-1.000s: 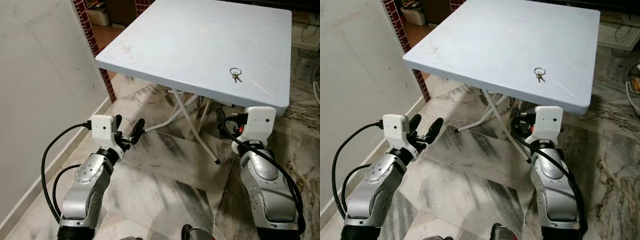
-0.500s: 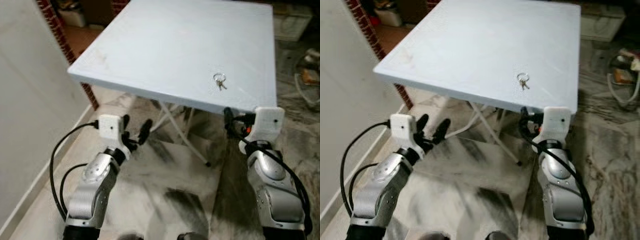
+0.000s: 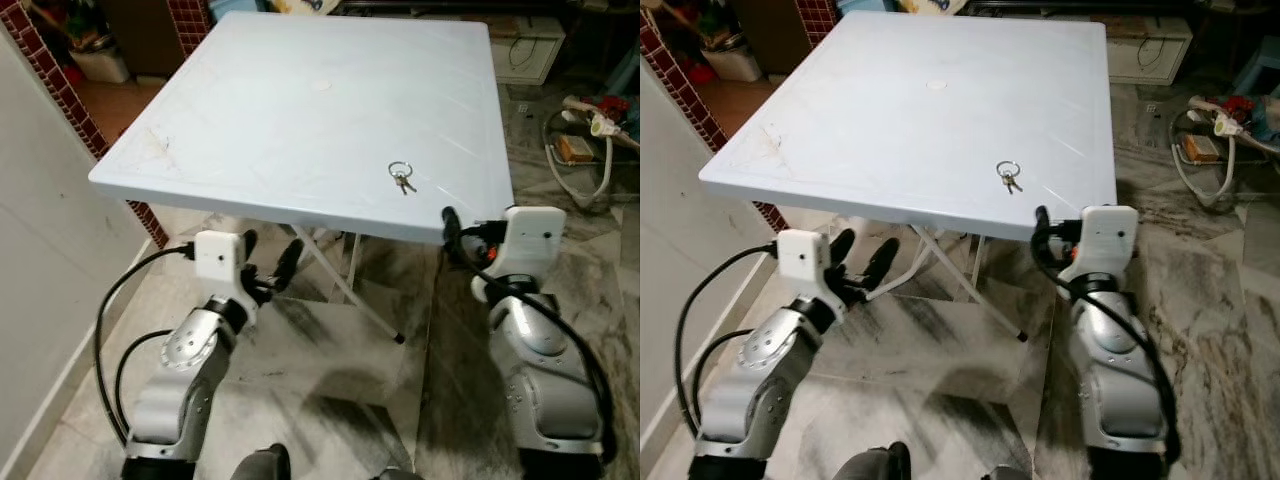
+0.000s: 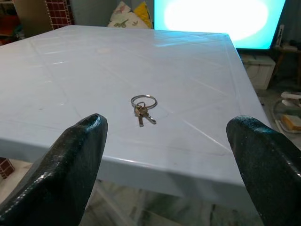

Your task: Hang keys on a hook

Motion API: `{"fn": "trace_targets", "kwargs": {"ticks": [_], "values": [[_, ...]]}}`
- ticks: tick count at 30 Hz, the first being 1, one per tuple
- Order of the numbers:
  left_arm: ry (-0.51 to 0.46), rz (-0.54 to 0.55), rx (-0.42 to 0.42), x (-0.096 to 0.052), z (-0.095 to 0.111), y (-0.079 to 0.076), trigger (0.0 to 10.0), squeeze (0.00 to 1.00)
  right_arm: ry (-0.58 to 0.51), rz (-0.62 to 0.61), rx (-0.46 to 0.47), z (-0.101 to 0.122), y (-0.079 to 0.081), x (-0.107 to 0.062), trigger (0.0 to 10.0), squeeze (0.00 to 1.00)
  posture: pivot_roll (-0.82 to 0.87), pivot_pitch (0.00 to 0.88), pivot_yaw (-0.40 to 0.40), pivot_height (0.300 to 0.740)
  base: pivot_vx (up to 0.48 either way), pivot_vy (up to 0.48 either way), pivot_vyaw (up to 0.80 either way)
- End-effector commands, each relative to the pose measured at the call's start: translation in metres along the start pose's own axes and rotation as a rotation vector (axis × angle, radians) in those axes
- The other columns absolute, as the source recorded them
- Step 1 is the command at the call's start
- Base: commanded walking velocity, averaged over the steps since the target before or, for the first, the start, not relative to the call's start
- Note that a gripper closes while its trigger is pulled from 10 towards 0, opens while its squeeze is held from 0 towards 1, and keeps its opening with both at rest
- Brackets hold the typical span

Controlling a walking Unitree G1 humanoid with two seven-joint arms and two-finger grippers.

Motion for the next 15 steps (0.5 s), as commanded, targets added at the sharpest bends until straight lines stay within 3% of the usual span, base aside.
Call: {"fn": "trace_targets", "kwargs": {"ticks": [1, 15], "values": [[0.003, -0.019, -0.003, -0.0009, -0.0005, -0.0036, 10.0, 0.0, 0.002, -0.022, -0.011, -0.0011, -0.0063, -0.0019, 10.0, 0.0, -0.07, 0.168, 0.051, 0.74, 0.48, 0.0, 0.0], [0.007, -0.017, 0.007, -0.0027, -0.0013, -0.0034, 10.0, 0.0, 0.003, -0.022, -0.01, -0.0018, -0.0053, -0.0025, 10.0, 0.0, -0.06, 0.171, 0.053, 0.74, 0.48, 0.0, 0.0]]}}
Point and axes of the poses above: a point about 5 cm out from each wrist's last joint towards the gripper, its own x axis pointing out of the wrist towards the gripper, its own z axis along the axis of the wrist's last joint, y = z × x, the point moved 4 cm from there along x, pointing out of the wrist towards the gripper, and after that the axes turned 3 degrees about -x, right-handed, at the moved point
